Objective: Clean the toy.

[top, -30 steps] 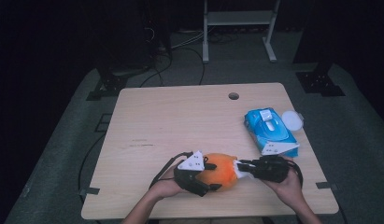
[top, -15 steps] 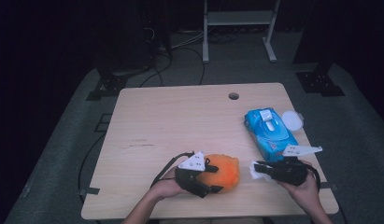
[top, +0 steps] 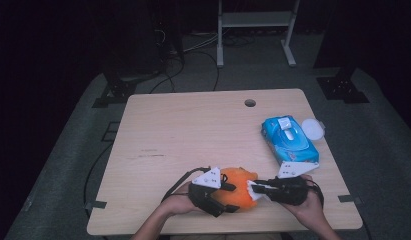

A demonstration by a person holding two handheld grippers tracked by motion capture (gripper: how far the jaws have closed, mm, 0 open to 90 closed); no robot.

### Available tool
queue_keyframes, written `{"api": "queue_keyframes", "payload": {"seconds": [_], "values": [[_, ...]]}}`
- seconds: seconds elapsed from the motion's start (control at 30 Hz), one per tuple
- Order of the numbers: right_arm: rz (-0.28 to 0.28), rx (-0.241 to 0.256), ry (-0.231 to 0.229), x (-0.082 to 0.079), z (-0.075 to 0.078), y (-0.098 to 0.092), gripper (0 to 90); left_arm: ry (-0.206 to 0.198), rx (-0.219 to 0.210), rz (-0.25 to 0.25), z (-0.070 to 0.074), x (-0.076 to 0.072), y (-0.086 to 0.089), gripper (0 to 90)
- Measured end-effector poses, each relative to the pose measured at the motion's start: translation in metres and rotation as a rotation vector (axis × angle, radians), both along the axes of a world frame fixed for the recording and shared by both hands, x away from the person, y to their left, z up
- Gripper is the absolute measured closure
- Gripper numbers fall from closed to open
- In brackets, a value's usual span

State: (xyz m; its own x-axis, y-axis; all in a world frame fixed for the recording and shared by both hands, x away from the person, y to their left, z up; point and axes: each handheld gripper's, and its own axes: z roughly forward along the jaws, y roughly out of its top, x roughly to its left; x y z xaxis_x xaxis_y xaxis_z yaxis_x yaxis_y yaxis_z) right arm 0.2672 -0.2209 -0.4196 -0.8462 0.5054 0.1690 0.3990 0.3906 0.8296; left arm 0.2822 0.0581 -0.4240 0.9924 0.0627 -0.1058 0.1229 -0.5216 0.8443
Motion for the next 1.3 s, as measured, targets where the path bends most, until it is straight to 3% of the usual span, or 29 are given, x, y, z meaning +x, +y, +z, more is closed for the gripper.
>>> {"api": "queue_keyframes", "payload": {"seconds": [0.1, 0.4, 0.53, 0.67, 0.77, 0.87, 0.97, 1.0, 1.07, 1.17, 1.3], "values": [[-0.045, -0.024, 0.028, 0.000, -0.008, -0.019, 75.9, 0.006, -0.004, 0.003, 0.000, 0.001, 0.001, 35.1], [-0.162, -0.002, 0.075, 0.008, -0.021, -0.064, 62.1, 0.007, -0.005, -0.005, 0.006, 0.000, 0.000, 32.9], [-0.163, 0.018, 0.063, 0.007, -0.018, -0.066, 58.0, -0.031, -0.017, -0.002, 0.022, 0.000, 0.001, 28.1], [-0.152, 0.029, 0.052, 0.006, -0.015, -0.064, 55.0, -0.078, -0.023, 0.073, 0.029, 0.009, -0.003, 16.4], [-0.140, 0.033, 0.050, 0.006, -0.014, -0.062, 54.2, -0.073, 0.012, 0.114, 0.027, 0.025, -0.007, 15.5], [-0.128, 0.030, 0.045, 0.005, -0.014, -0.060, 52.9, -0.025, 0.024, 0.152, 0.023, 0.042, -0.010, 15.6], [-0.125, 0.030, 0.048, 0.005, -0.015, -0.061, 52.3, 0.000, 0.069, 0.138, 0.014, 0.047, -0.017, 13.9], [-0.126, 0.030, 0.047, 0.005, -0.016, -0.061, 52.2, 0.022, 0.069, 0.133, 0.008, 0.047, -0.020, 10.4], [-0.125, 0.035, 0.045, 0.006, -0.016, -0.061, 52.0, 0.007, 0.057, 0.116, -0.002, 0.044, -0.024, 7.2], [-0.125, 0.043, 0.041, 0.006, -0.014, -0.061, 51.5, -0.003, 0.054, 0.114, -0.008, 0.039, -0.027, 9.2], [-0.129, 0.051, 0.034, 0.005, -0.013, -0.061, 50.8, -0.040, 0.099, 0.125, -0.002, 0.032, -0.026, 30.0]]}}
